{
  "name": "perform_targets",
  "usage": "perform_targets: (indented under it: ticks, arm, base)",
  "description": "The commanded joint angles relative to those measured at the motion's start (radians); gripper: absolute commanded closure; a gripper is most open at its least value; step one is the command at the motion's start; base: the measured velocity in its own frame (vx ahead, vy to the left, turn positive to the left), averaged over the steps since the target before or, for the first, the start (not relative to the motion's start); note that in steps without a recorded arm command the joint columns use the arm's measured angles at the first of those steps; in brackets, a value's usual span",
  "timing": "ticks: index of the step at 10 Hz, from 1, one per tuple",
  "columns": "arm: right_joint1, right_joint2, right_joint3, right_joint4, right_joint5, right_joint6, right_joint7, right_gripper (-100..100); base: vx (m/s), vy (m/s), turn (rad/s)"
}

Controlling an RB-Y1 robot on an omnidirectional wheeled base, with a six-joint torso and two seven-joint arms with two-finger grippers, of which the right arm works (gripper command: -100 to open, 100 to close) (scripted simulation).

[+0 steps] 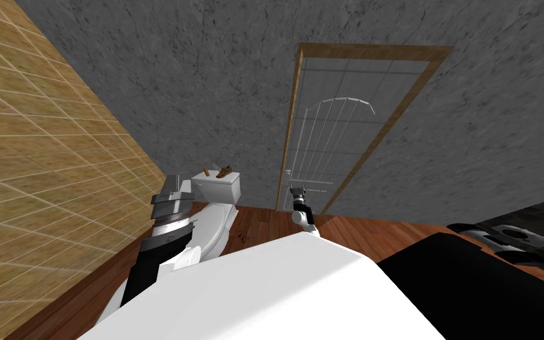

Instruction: Pull the door open

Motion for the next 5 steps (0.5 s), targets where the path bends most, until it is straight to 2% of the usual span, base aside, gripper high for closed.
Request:
perform_targets:
  ticks: [1, 5]
  arm:
    - [-0.017, -0.005, 0.001, 0.043, -0.047, 0.002, -0.018, -100]
    - [-0.052, -0.019, 0.002, 0.134, -0.150, 0.007, -0.059, -100]
  base:
    - [0.080, -0.075, 0.165]
    - [0.070, -0.063, 0.140]
